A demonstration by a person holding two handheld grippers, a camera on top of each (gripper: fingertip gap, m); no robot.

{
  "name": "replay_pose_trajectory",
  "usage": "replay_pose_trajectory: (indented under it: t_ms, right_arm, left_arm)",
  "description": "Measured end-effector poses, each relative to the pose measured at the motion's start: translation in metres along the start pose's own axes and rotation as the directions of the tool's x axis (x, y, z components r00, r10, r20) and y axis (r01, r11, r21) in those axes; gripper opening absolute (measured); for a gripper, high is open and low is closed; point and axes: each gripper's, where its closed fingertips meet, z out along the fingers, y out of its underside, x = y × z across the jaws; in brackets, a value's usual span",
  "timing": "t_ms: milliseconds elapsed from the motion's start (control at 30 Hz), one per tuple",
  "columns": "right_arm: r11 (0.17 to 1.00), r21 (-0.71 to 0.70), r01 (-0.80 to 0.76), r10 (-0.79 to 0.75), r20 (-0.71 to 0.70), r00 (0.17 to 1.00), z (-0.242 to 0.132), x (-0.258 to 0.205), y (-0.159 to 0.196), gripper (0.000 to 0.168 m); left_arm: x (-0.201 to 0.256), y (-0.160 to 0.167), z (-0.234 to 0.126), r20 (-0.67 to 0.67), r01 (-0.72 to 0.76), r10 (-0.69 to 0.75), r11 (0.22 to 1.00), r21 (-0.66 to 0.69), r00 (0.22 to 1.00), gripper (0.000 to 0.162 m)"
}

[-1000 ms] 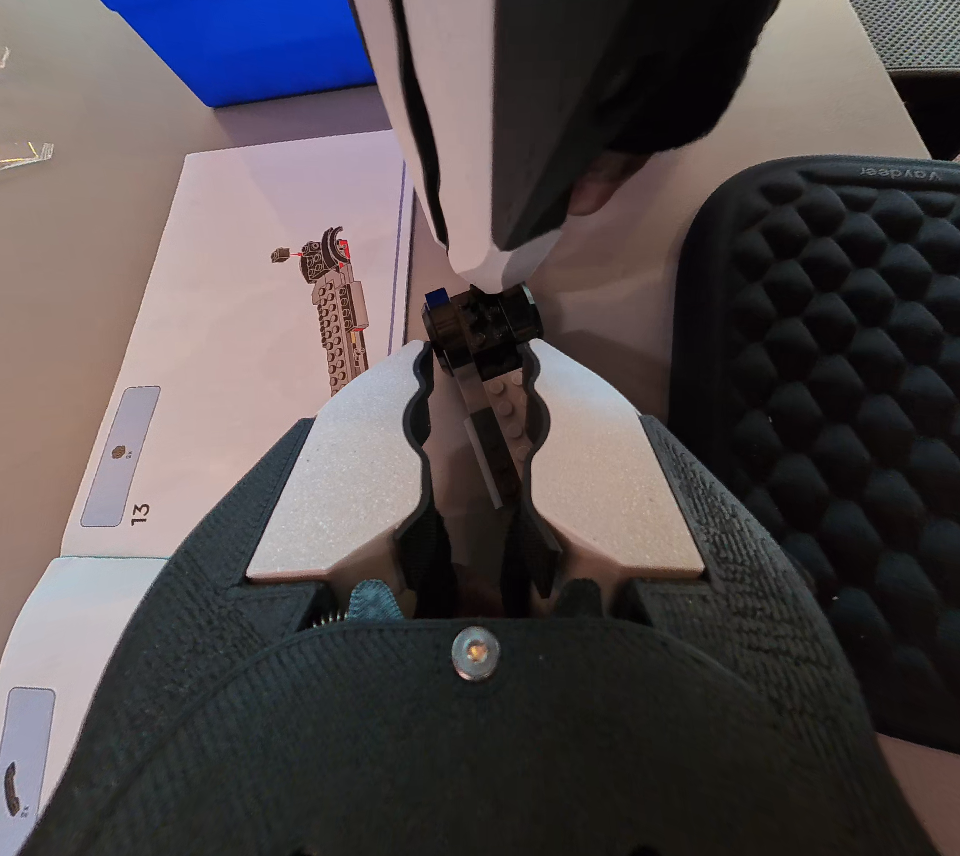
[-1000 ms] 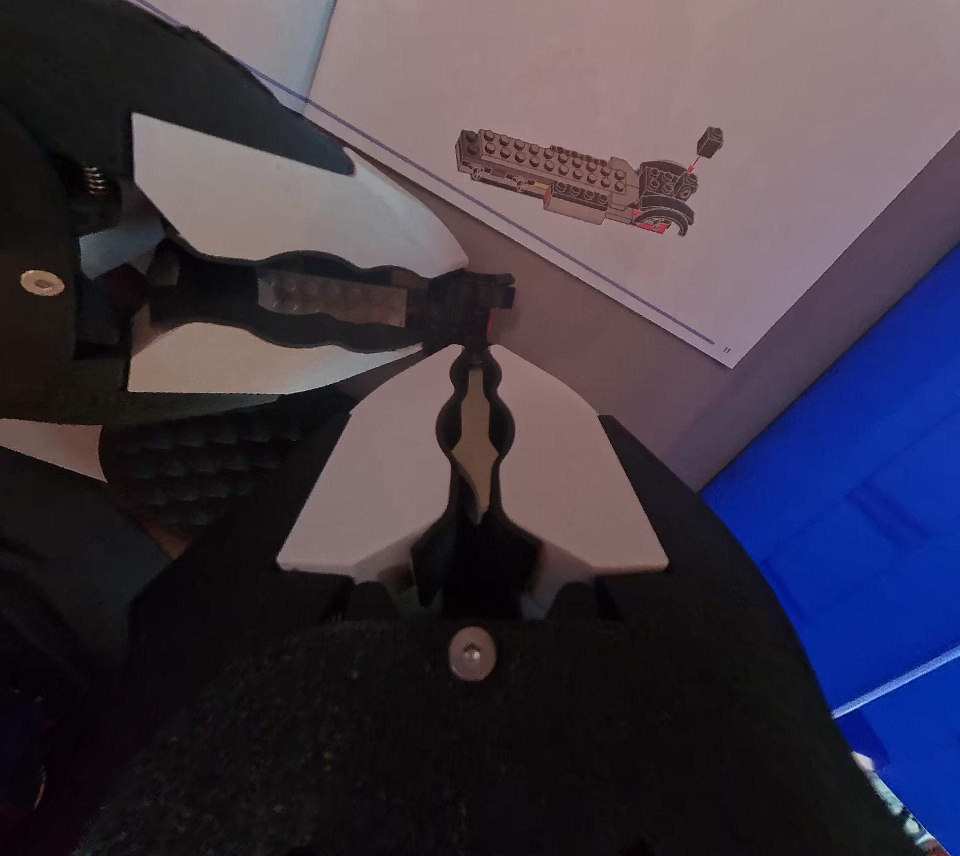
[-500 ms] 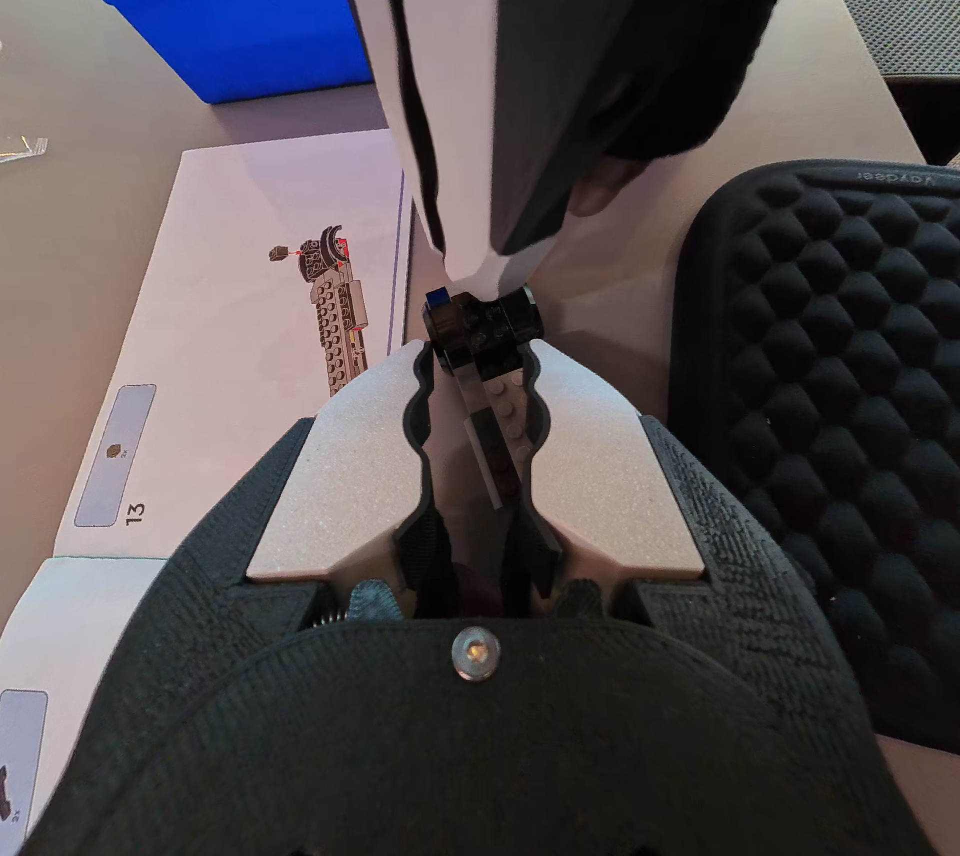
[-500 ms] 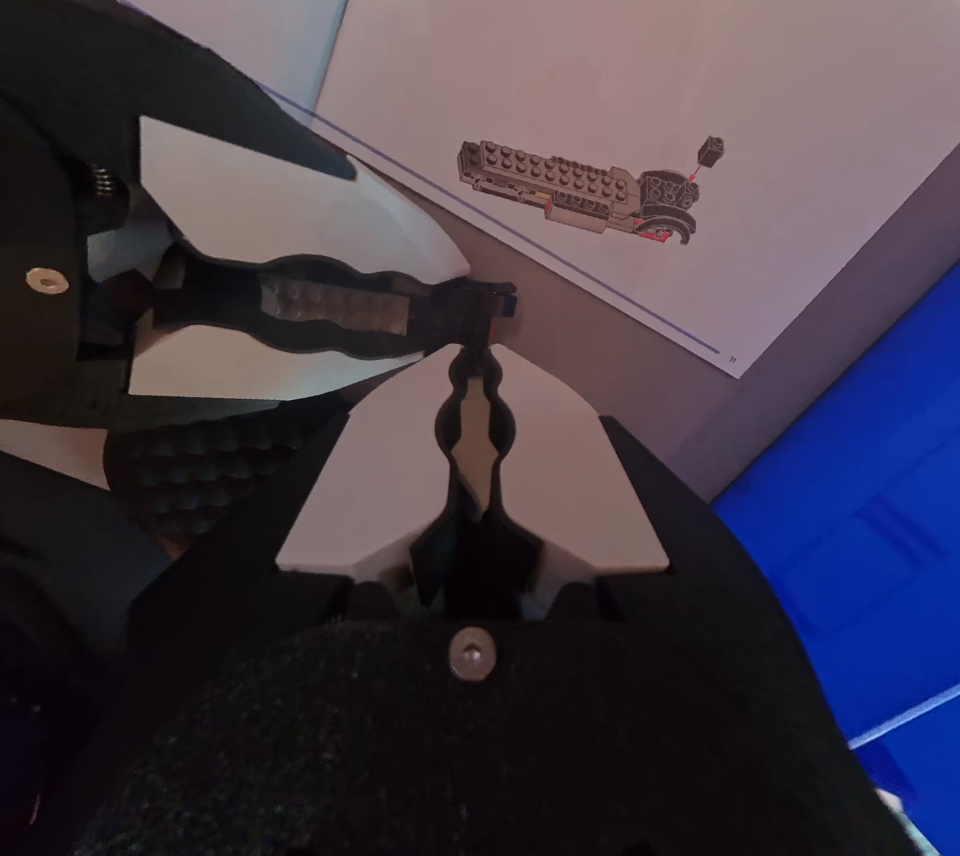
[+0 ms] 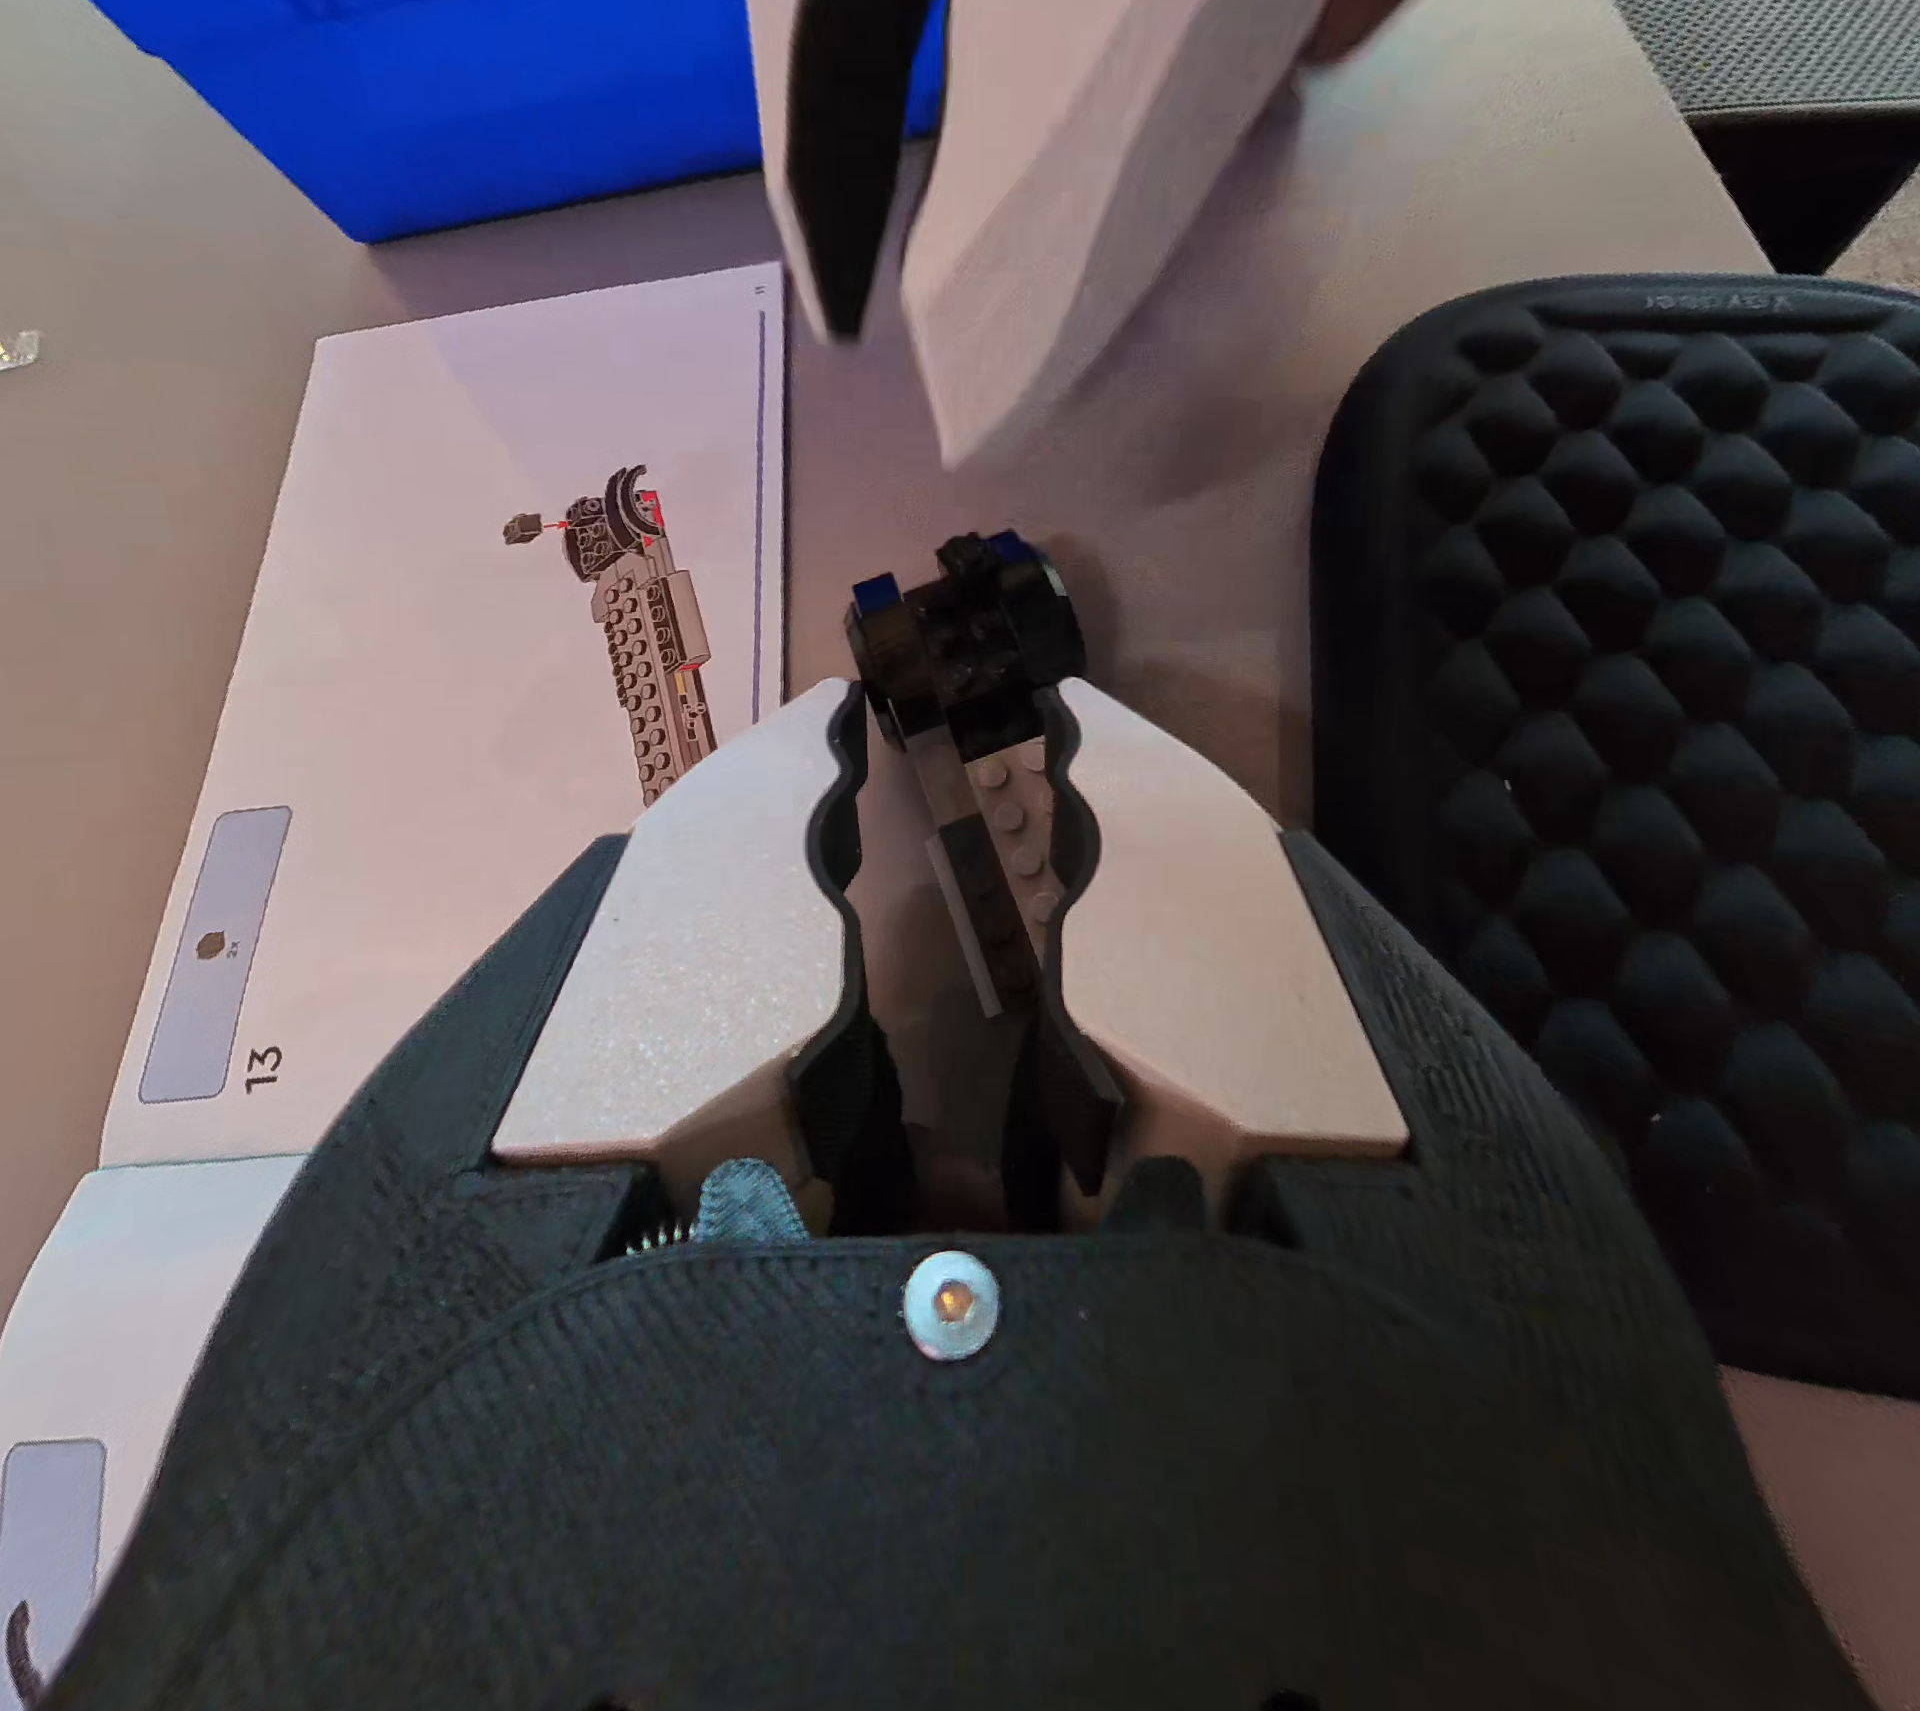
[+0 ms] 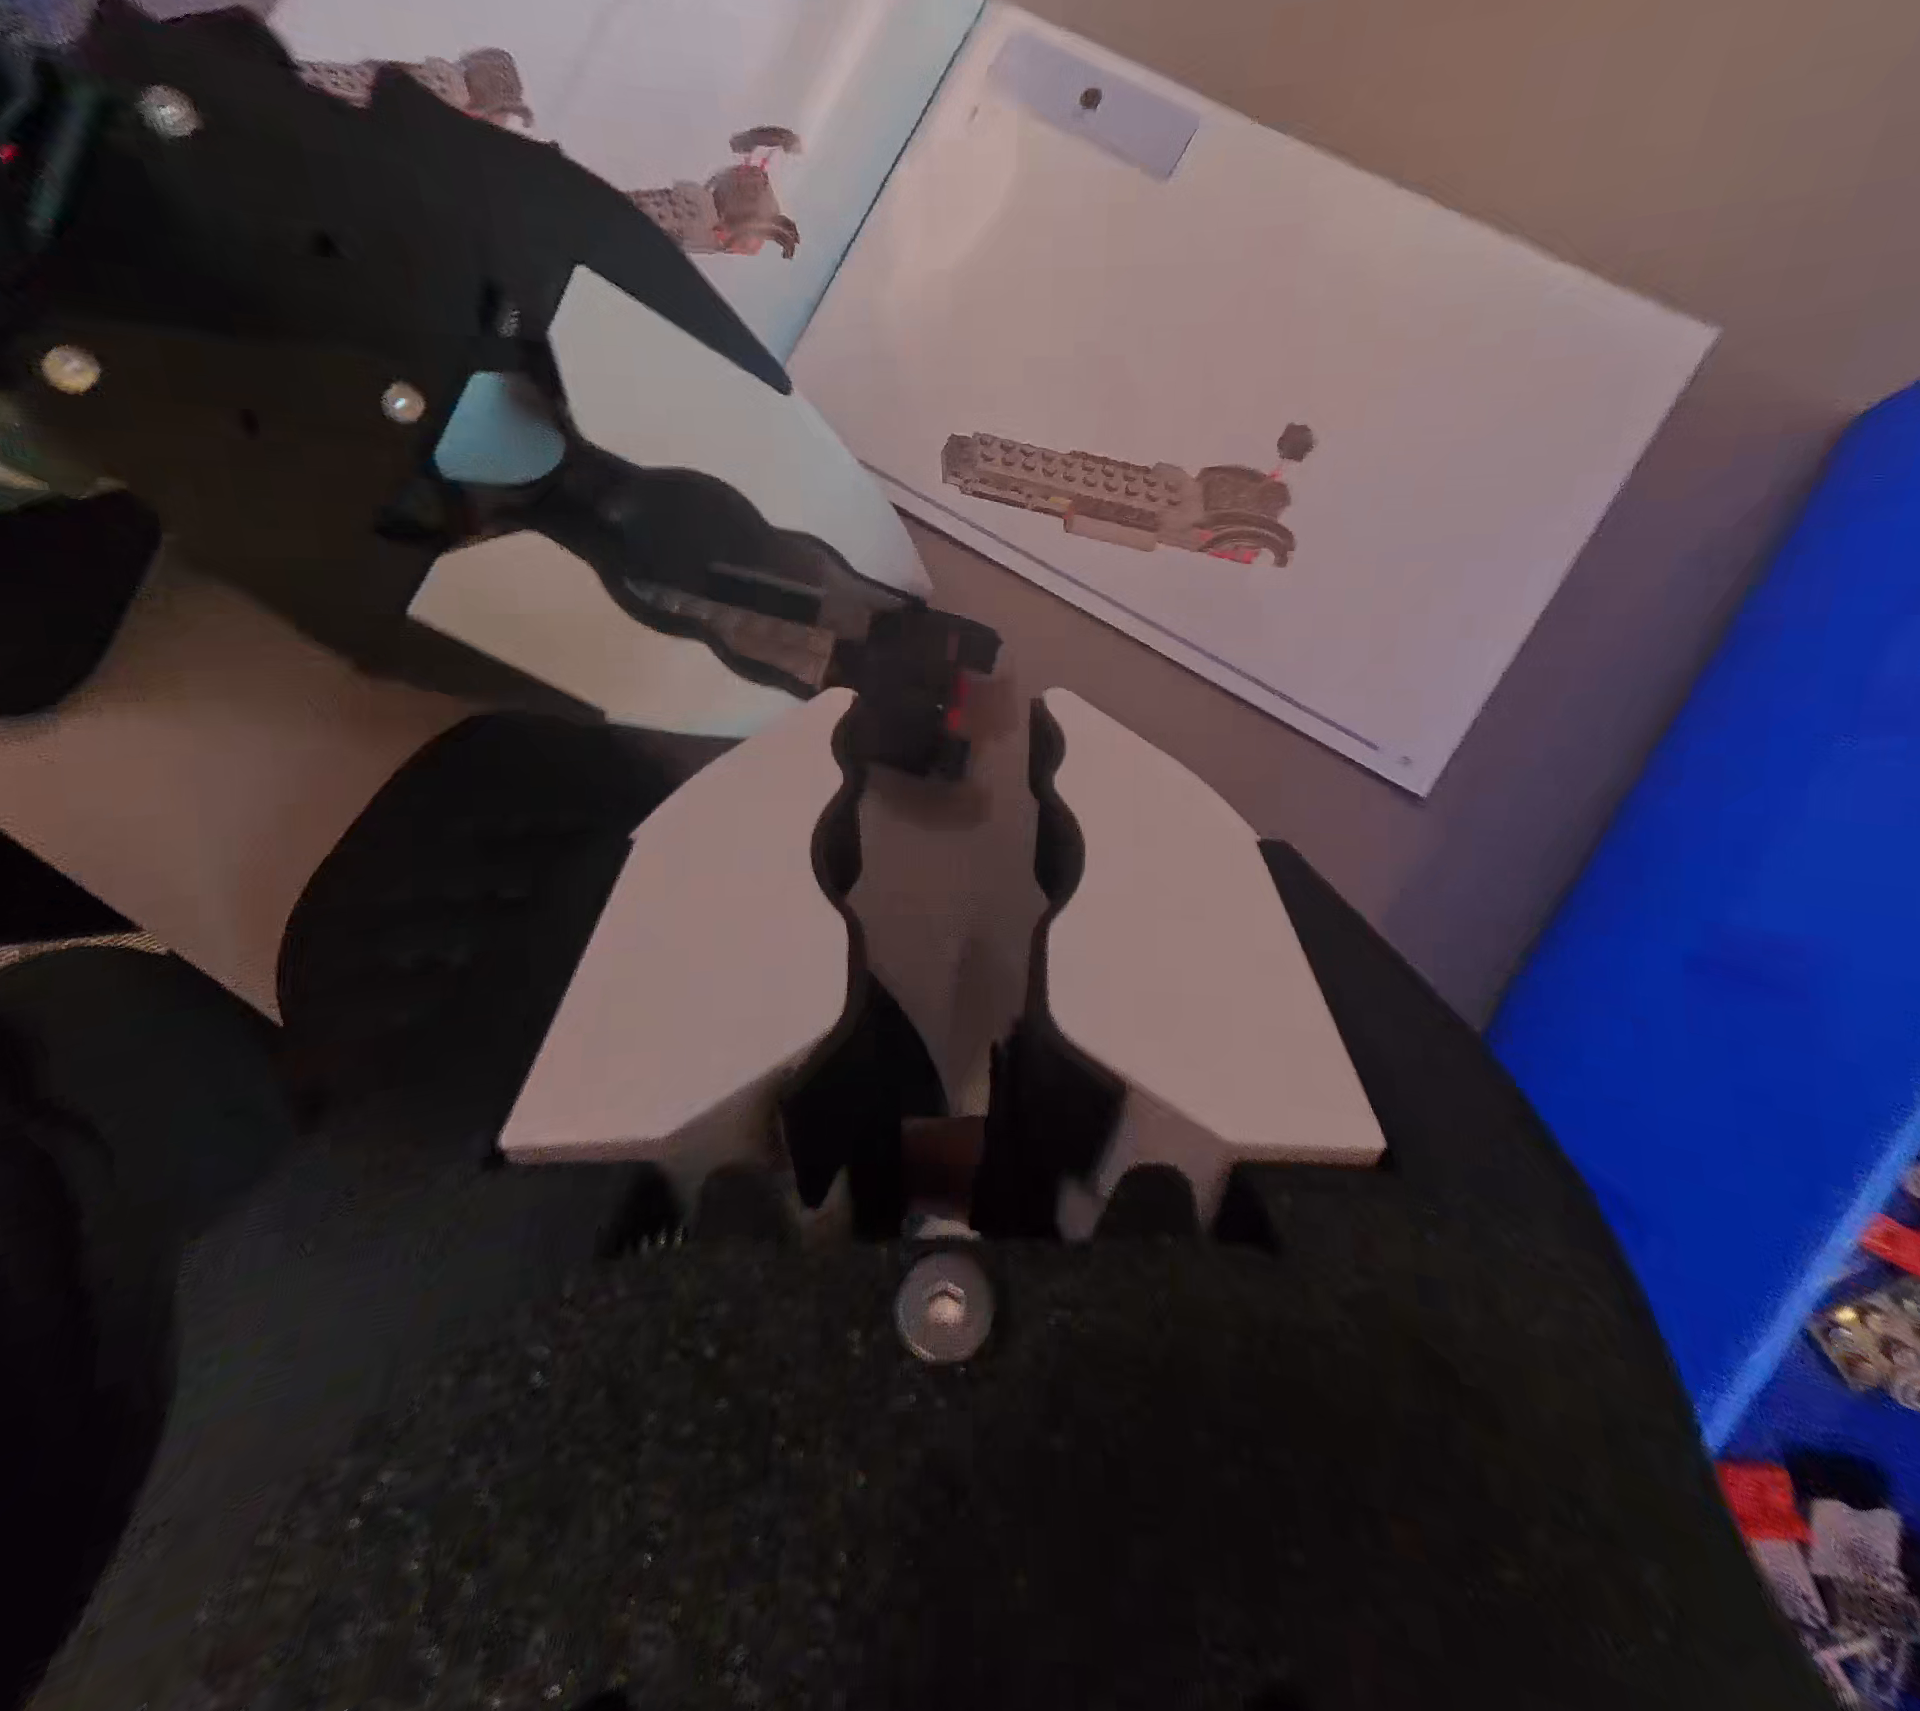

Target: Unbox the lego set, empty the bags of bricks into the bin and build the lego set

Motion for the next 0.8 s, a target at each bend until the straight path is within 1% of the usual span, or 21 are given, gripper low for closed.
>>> replay_pose_trajectory:
  t_ms: [33,133,200,300,367,433,500,600,700,800]
  right_arm:
    - [1.000,0.022,0.022,-0.022,0.007,1.000,-0.008,0.000,0.003,0.029]
    - [0.979,0.075,0.191,-0.196,0.062,0.979,-0.024,-0.015,0.012,0.027]
    - [0.950,0.103,0.296,-0.304,0.073,0.950,-0.031,-0.025,0.017,0.031]
    - [0.894,0.190,0.405,-0.425,0.078,0.902,-0.043,-0.035,0.018,0.026]
    - [0.845,0.238,0.479,-0.509,0.080,0.857,-0.042,-0.041,0.013,0.022]
    - [0.778,0.257,0.572,-0.607,0.077,0.791,-0.031,-0.044,0.010,0.020]
    - [0.728,0.197,0.656,-0.682,0.107,0.724,-0.014,-0.041,0.016,0.021]
    - [0.688,0.114,0.716,-0.724,0.178,0.667,0.008,-0.033,0.024,0.020]
    - [0.647,0.100,0.756,-0.756,0.219,0.617,0.017,-0.031,0.023,0.019]
    - [0.595,0.097,0.798,-0.792,0.239,0.562,0.023,-0.030,0.024,0.018]
  left_arm:
    - [0.001,0.000,-0.001,-0.020,-0.007,0.007,1.000,0.002,1.000,0.032]
    - [0.009,0.002,-0.004,-0.105,-0.054,0.055,0.998,0.013,0.993,0.032]
    - [0.012,0.004,-0.007,-0.147,-0.095,0.097,0.995,0.025,0.984,0.033]
    - [0.012,0.005,-0.011,-0.151,-0.126,0.130,0.991,0.038,0.980,0.039]
    - [0.016,0.005,-0.014,-0.172,-0.129,0.135,0.991,0.043,0.976,0.045]
    - [0.020,0.003,-0.017,-0.181,-0.112,0.119,0.992,0.049,0.976,0.047]
    - [0.022,-0.002,-0.018,-0.177,-0.071,0.080,0.996,0.057,0.981,0.049]
    - [0.024,-0.009,-0.015,-0.161,-0.004,0.012,0.999,0.053,0.987,0.049]
    - [0.025,-0.008,-0.009,-0.144,0.052,-0.049,0.998,0.018,0.988,0.049]
    - [0.024,-0.009,-0.008,-0.131,0.051,-0.047,0.998,0.026,0.990,0.043]
